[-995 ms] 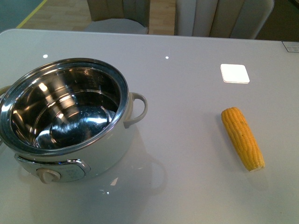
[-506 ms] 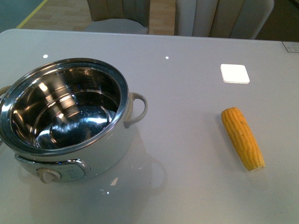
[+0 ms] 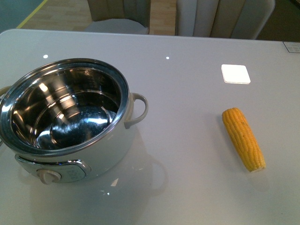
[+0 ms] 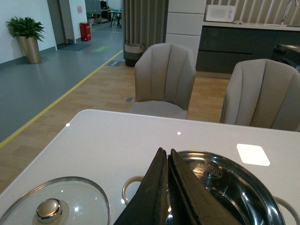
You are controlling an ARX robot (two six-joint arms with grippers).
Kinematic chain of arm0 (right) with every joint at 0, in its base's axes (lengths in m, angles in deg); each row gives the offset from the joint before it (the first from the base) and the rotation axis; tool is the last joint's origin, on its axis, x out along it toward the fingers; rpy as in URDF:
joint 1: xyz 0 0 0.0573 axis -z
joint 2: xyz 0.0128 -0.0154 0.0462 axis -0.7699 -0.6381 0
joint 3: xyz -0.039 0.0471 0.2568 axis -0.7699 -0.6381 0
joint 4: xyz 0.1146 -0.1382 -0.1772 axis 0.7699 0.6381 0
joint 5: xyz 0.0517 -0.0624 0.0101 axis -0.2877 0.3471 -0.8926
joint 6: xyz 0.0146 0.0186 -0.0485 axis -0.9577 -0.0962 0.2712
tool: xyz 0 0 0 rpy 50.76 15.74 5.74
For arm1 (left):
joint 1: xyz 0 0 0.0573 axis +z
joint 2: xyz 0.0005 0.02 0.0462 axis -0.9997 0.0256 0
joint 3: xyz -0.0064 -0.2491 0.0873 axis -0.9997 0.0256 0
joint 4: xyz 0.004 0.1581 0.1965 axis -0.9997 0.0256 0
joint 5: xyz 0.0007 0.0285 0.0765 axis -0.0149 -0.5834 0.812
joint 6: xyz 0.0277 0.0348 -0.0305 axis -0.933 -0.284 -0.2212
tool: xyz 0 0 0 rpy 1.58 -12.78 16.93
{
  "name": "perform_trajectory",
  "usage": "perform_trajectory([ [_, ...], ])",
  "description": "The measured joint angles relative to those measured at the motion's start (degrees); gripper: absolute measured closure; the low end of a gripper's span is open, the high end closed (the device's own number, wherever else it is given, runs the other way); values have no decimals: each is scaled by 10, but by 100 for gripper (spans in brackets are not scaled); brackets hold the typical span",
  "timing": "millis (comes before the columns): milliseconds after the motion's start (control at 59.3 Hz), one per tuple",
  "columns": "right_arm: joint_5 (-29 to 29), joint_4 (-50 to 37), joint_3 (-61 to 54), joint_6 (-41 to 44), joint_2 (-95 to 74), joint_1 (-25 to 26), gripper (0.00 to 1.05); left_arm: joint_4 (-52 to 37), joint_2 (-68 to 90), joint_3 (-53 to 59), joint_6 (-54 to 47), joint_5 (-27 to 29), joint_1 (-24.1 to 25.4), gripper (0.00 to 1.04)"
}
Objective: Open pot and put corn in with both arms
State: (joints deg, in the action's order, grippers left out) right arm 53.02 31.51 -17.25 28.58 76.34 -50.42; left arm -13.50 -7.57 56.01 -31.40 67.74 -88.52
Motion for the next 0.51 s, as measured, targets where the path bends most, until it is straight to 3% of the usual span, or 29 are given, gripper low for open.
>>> perform_trajectory([
  [118,0,0,0,0,0,0,9,16,-16,0,0,0,0,102],
  [236,0,0,0,0,0,0,9,111,-98,0,0,0,0,102],
  [506,0,0,0,0,0,0,9,117,-114,0,0,0,0,100],
])
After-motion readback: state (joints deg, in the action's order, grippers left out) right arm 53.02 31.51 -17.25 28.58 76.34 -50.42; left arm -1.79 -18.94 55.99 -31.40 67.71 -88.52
